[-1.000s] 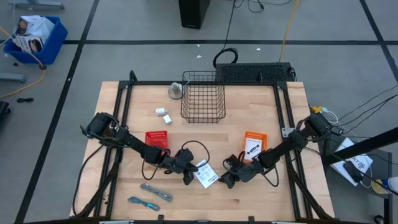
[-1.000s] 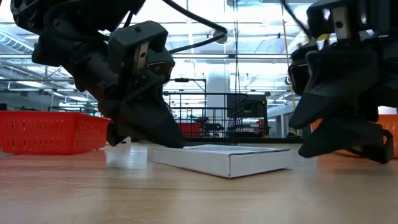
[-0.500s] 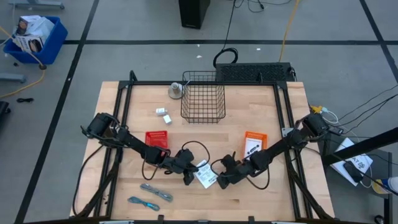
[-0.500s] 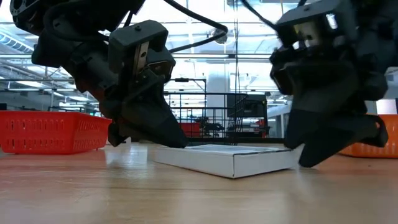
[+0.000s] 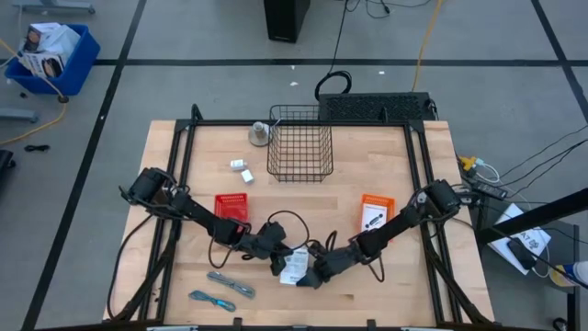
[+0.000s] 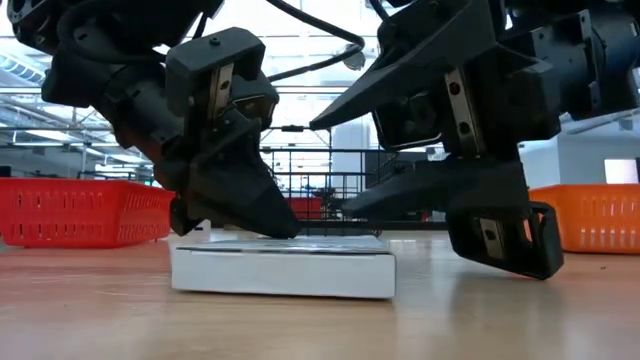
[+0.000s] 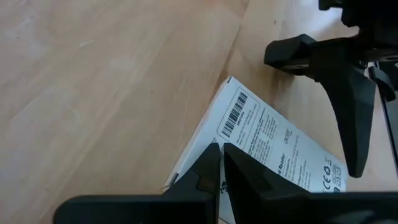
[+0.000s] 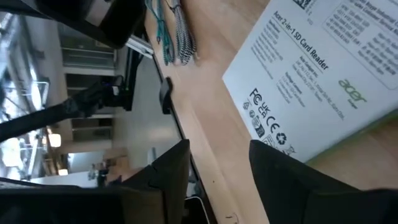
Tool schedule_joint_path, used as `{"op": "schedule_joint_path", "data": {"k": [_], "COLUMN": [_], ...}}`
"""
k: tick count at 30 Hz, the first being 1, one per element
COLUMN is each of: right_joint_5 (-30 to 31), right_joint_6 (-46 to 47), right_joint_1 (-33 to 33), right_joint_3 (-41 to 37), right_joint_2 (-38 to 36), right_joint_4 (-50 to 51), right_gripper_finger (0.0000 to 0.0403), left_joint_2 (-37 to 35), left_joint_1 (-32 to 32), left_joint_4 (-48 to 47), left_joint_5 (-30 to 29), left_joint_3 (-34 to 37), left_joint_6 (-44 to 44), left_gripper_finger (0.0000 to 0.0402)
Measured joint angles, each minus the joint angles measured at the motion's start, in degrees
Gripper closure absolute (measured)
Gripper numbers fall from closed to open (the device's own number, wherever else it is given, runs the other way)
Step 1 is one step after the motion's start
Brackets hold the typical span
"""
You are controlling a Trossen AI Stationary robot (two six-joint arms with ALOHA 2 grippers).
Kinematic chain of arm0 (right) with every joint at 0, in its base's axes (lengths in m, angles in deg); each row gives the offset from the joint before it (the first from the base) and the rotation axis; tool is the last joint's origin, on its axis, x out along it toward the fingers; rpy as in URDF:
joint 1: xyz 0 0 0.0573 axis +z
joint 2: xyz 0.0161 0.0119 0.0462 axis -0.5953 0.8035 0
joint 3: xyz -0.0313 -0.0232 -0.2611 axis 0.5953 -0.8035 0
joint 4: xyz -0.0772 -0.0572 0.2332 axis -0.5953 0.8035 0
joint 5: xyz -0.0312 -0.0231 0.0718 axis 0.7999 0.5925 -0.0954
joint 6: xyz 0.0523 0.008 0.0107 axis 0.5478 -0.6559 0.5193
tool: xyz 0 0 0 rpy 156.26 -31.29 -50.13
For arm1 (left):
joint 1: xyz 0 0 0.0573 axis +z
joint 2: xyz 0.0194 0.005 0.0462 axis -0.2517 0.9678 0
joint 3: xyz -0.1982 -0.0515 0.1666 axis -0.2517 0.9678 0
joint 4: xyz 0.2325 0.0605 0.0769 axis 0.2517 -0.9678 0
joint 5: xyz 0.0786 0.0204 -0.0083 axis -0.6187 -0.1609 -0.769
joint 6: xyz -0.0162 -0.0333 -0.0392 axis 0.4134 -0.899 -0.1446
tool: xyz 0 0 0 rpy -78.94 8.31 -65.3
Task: Pick and place items into bin
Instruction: Put the card reader box into the orange bin
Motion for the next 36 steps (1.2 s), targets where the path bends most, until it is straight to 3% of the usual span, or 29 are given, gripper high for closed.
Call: {"op": "schedule_joint_path", "data": {"k": [3,10,17,23,28,36], "right_joint_5": [0.0,0.0,0.0,0.5,4.4,2.3], "right_joint_6": [-0.7,-1.3,-1.3,-1.5,-2.1,-4.8], "right_joint_1": [0.0,0.8,1.9,1.9,1.7,-1.3], "right_joint_3": [0.0,-0.1,-0.2,-0.2,-0.2,-0.2], "right_joint_2": [-0.5,-0.6,-1.7,-5.7,-9.7,-9.7], "right_joint_4": [1.3,3.8,6.5,16.7,26.8,27.2], "right_gripper_finger": [0.0243,0.0243,0.0243,0.0243,0.0243,0.0243], "left_joint_2": [-0.4,-8.5,-13.2,-8.5,-5.1,0.2], "left_joint_1": [-0.4,-3.1,-7.0,-6.8,-6.1,-4.4], "left_joint_4": [1.6,0.5,-2.9,-6.2,-3.8,0.4], "left_joint_5": [-1.3,-1.9,-0.3,0.2,0.5,1.8], "left_joint_3": [0.0,0.0,-0.2,-0.2,-0.4,-0.6], "left_joint_6": [1.1,7.0,4.7,-0.1,-1.1,-3.3], "left_gripper_finger": [0.0371,0.0371,0.0371,0.0371,0.0371,0.0371]}}
